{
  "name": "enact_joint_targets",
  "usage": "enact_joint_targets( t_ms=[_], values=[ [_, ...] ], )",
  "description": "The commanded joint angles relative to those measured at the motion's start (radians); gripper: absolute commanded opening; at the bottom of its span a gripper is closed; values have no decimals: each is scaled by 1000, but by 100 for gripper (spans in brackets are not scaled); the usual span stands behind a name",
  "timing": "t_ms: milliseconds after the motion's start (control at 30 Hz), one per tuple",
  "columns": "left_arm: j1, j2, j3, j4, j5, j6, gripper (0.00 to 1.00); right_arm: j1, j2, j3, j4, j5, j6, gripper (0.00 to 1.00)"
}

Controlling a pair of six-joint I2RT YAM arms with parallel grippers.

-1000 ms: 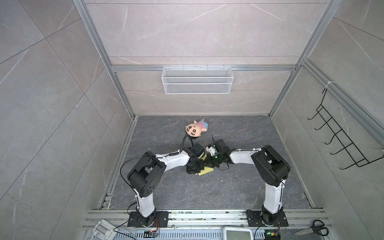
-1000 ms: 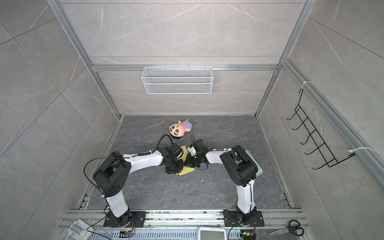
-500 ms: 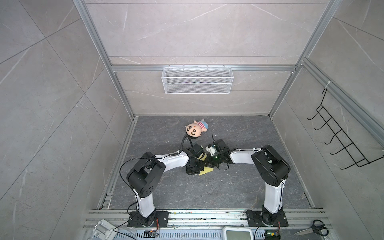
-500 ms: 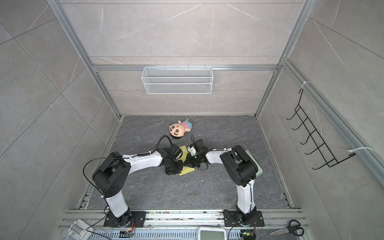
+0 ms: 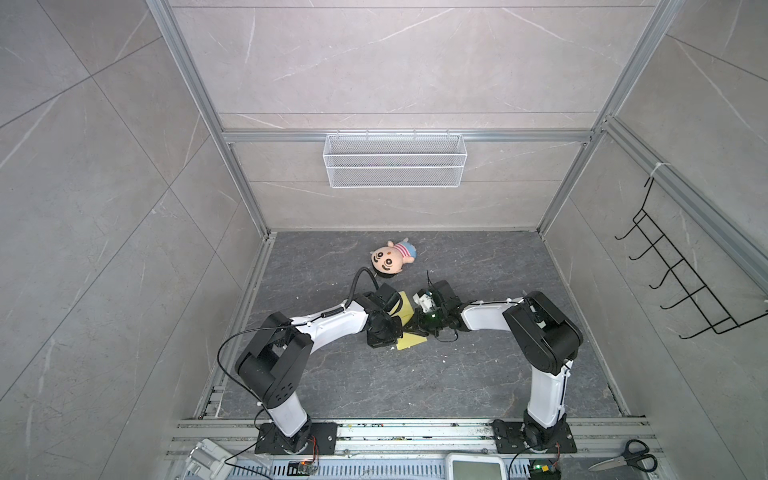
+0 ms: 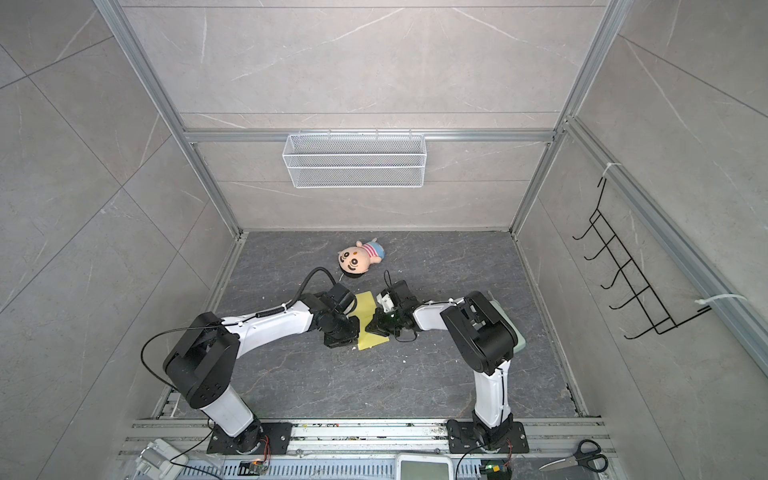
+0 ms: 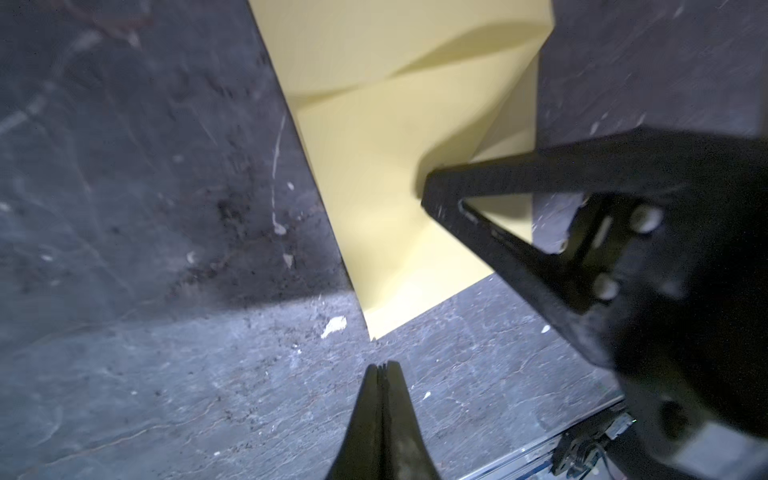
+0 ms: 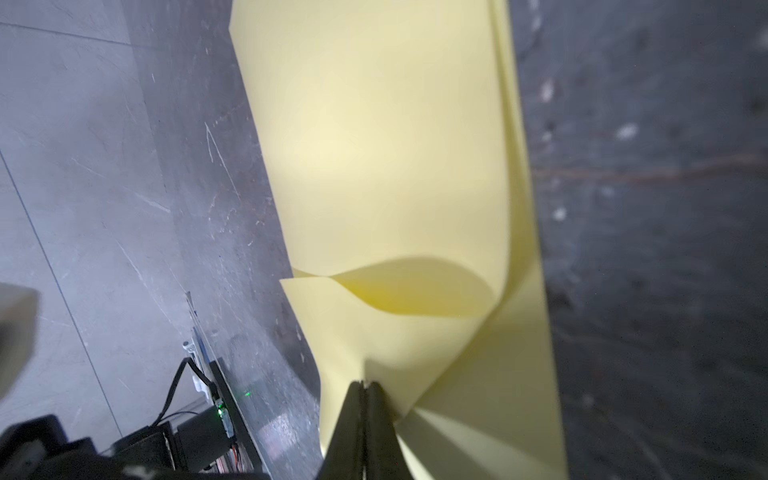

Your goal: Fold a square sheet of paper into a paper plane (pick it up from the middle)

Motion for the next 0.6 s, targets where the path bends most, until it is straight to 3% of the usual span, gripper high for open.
enact_joint_targets(
  t_ms=[0, 133, 567],
  values=[
    [3, -4, 25, 83, -7, -8, 2, -17, -5, -93, 15, 226, 115, 7],
    [1, 31, 16, 136, 9, -34, 3, -16, -43, -147, 101, 271, 216, 8],
    [1, 134, 55, 152, 7, -34, 2, -14, -35, -146, 128, 239, 239, 8]
  ],
)
